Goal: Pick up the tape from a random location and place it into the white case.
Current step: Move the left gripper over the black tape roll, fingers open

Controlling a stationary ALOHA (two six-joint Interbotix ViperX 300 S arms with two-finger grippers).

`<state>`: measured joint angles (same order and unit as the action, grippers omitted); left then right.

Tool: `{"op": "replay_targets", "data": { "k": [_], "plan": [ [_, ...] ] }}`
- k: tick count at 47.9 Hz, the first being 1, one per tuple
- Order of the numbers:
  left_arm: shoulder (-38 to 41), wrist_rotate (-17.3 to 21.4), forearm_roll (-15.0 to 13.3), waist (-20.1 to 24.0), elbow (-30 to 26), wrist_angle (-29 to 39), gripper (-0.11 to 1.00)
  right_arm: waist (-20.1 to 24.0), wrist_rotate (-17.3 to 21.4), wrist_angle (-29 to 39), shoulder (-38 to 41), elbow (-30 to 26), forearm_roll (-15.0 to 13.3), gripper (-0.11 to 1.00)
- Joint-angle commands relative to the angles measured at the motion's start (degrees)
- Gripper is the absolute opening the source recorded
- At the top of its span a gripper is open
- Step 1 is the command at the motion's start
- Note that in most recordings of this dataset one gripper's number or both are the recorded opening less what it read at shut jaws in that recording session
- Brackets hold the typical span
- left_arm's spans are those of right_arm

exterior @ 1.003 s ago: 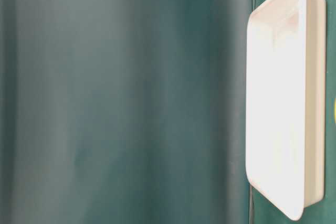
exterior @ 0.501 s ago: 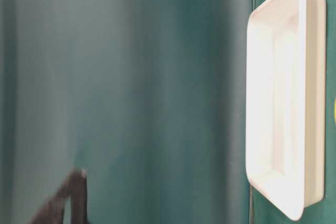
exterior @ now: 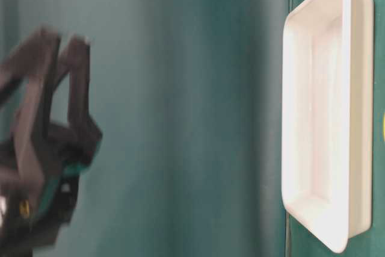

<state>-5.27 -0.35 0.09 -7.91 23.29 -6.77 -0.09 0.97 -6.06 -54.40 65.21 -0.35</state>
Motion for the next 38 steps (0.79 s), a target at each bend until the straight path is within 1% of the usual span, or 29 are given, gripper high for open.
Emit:
{"op": "replay_targets", "data": {
  "k": [1,9,18,24,33,38],
  "plan": [
    [1.1,0.0,0.0,-0.4,-4.3,0.9,0.99,-0.1,-0.1,-0.3,0.4,-1.8,-0.2,0.91],
    [3.7,-0.1,0.0,-0.4,-7.8,2.5,0.99,-0.1,-0.1,-0.3,0.4,-1.8,-0.3,0.91],
    [4.7,-0.1,0.0,-0.4,-9.0,4.0,0.99,-0.1,-0.1,-0.3,0.4,-1.8,-0.4,0.91],
    [5.2,-0.9,0.0,-0.6,-10.1,6.5,0.99,-0.3,-0.2,-0.1,0.4,-1.8,-0.4,0.91],
    [7.6,-1.1,0.0,-1.1,-14.5,15.5,0.99,-0.4,-0.1,0.4,0.4,-1.8,-0.4,0.91],
    [9.4,-1.1,0.0,-1.1,-18.1,22.3,0.99,-0.4,-0.1,0.5,0.4,-1.8,-0.4,0.91]
  ]
}}
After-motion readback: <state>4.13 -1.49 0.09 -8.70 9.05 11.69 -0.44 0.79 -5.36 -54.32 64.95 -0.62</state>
